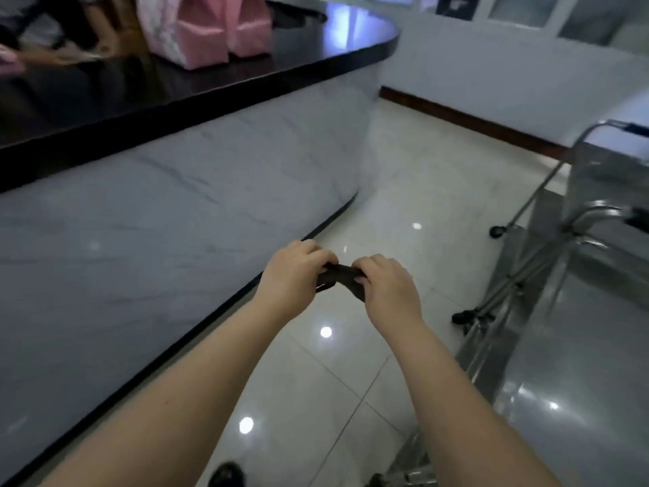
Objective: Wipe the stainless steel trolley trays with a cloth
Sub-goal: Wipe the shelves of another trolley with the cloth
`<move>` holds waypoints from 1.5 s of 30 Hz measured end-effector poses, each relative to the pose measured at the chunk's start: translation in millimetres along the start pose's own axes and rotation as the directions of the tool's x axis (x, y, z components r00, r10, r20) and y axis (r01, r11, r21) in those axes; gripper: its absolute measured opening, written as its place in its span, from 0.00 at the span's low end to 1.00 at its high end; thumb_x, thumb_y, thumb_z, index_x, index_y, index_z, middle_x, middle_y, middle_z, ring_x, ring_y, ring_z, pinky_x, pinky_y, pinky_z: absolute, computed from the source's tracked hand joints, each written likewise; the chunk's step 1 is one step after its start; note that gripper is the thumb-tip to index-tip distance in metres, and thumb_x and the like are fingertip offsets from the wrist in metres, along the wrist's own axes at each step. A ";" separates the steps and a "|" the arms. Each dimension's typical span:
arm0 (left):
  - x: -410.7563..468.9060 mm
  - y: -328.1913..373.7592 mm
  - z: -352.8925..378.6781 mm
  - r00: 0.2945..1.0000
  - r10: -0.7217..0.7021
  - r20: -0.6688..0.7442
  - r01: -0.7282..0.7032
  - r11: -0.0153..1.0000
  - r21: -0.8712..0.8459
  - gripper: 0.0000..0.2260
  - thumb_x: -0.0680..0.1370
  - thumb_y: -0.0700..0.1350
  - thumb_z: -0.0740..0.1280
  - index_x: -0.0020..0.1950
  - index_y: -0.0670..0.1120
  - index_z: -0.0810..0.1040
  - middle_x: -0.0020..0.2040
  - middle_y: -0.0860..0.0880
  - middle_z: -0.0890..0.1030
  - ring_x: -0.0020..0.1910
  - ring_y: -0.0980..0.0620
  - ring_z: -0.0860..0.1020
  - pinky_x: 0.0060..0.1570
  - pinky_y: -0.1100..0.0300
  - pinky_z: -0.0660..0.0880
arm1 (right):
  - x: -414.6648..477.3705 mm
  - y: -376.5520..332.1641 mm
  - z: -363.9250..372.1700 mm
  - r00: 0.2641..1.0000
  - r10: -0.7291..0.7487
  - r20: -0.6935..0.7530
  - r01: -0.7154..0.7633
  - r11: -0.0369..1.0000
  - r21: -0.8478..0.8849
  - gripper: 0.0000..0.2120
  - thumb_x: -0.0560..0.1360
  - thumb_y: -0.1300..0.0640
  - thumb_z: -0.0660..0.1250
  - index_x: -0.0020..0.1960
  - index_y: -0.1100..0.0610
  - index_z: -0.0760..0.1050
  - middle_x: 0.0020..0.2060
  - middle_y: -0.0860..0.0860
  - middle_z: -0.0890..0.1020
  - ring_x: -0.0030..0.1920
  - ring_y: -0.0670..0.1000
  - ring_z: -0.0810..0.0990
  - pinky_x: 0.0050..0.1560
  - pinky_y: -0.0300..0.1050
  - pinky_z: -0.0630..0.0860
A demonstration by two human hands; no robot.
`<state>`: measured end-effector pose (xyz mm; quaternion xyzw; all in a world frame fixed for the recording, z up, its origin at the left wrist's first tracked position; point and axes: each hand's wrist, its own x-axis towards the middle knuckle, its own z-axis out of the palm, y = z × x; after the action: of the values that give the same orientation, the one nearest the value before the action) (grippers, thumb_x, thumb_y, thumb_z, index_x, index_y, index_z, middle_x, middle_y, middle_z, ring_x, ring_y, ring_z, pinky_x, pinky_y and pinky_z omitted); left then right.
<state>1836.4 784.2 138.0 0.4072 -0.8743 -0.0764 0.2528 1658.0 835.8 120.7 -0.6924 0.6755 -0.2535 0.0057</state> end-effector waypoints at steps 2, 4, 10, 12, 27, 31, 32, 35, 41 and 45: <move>40.8 -12.7 16.6 0.996 0.084 0.038 -0.083 0.996 -0.030 0.09 0.72 0.38 0.73 0.51 0.47 0.83 0.47 0.47 0.81 0.46 0.45 0.77 0.40 0.54 0.73 | 18.8 16.6 4.8 0.997 0.074 -0.009 -0.074 0.997 -0.025 0.06 0.76 0.61 0.65 0.51 0.56 0.78 0.45 0.52 0.79 0.43 0.55 0.73 0.41 0.47 0.66; 77.1 -23.2 37.4 0.984 0.162 0.073 -0.158 0.986 -0.061 0.09 0.75 0.39 0.70 0.54 0.48 0.83 0.50 0.49 0.80 0.49 0.46 0.76 0.45 0.53 0.74 | 34.4 34.4 11.2 0.985 0.170 -0.022 -0.170 0.985 -0.031 0.06 0.74 0.59 0.65 0.50 0.55 0.78 0.44 0.52 0.78 0.43 0.55 0.74 0.42 0.49 0.70; 175.8 -40.9 98.9 0.874 0.452 0.182 -0.414 0.886 -0.211 0.09 0.76 0.39 0.68 0.54 0.49 0.83 0.50 0.49 0.81 0.50 0.46 0.76 0.46 0.53 0.74 | 63.0 76.0 34.9 0.838 0.502 -0.214 -0.512 0.859 0.008 0.10 0.71 0.54 0.60 0.47 0.56 0.79 0.43 0.50 0.78 0.43 0.52 0.73 0.41 0.48 0.70; 201.9 -40.5 118.1 0.811 0.540 0.224 -0.482 0.835 -0.266 0.09 0.74 0.38 0.71 0.52 0.48 0.83 0.48 0.49 0.81 0.47 0.45 0.77 0.42 0.55 0.73 | 67.5 86.5 44.6 0.771 0.593 -0.232 -0.612 0.791 -0.011 0.06 0.73 0.58 0.65 0.48 0.56 0.78 0.44 0.50 0.78 0.44 0.52 0.72 0.42 0.46 0.66; 371.6 85.7 314.7 0.354 0.842 0.407 -0.627 0.537 -0.565 0.11 0.78 0.44 0.65 0.60 0.51 0.80 0.56 0.50 0.78 0.56 0.47 0.73 0.54 0.53 0.72 | 78.1 268.9 40.3 0.365 0.877 -0.312 -0.929 0.365 -0.059 0.10 0.73 0.60 0.70 0.53 0.56 0.77 0.50 0.50 0.76 0.47 0.51 0.71 0.46 0.43 0.65; 411.8 109.4 359.0 0.290 0.878 0.380 -0.651 0.472 -0.594 0.14 0.79 0.40 0.65 0.63 0.50 0.78 0.54 0.49 0.79 0.53 0.47 0.75 0.49 0.51 0.74 | 89.9 315.0 41.5 0.280 0.891 -0.358 -0.954 0.298 -0.005 0.12 0.74 0.70 0.64 0.54 0.59 0.77 0.49 0.53 0.78 0.47 0.56 0.74 0.45 0.48 0.70; 420.6 113.7 371.7 0.273 0.885 0.378 -0.651 0.459 -0.605 0.15 0.79 0.39 0.65 0.63 0.51 0.78 0.54 0.50 0.79 0.53 0.47 0.75 0.48 0.51 0.74 | 93.2 324.6 44.9 0.255 0.894 -0.369 -0.960 0.279 0.013 0.12 0.74 0.70 0.64 0.54 0.59 0.78 0.49 0.54 0.78 0.47 0.57 0.74 0.45 0.49 0.70; 443.8 130.6 415.3 0.132 0.909 0.395 -0.673 0.375 -0.638 0.14 0.77 0.39 0.68 0.61 0.49 0.80 0.54 0.49 0.79 0.53 0.46 0.76 0.49 0.51 0.75 | 97.5 353.2 62.6 0.165 0.917 -0.364 -0.980 0.193 0.042 0.10 0.76 0.67 0.64 0.55 0.58 0.77 0.49 0.53 0.78 0.47 0.56 0.74 0.45 0.47 0.68; 446.4 164.5 504.2 -0.281 0.856 0.434 -0.603 0.194 -0.774 0.11 0.75 0.41 0.70 0.57 0.47 0.82 0.52 0.48 0.79 0.52 0.46 0.76 0.52 0.53 0.74 | 93.1 391.3 113.8 -0.249 0.919 -0.306 -0.961 -0.194 0.198 0.13 0.75 0.63 0.65 0.58 0.55 0.77 0.53 0.52 0.77 0.54 0.55 0.73 0.54 0.48 0.68; 415.7 164.8 531.4 -0.420 0.794 0.440 -0.517 0.189 -0.835 0.12 0.79 0.40 0.65 0.62 0.47 0.79 0.55 0.47 0.78 0.53 0.46 0.75 0.53 0.52 0.73 | 88.3 382.9 151.4 -0.562 0.767 -0.309 -0.825 -0.492 0.278 0.20 0.70 0.70 0.62 0.58 0.54 0.77 0.54 0.52 0.76 0.58 0.57 0.70 0.60 0.48 0.65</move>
<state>1232.9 541.9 -105.4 -0.4070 -0.8465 -0.2190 -0.2641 1351.6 668.8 -115.1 0.3118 0.9277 -0.2024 0.0358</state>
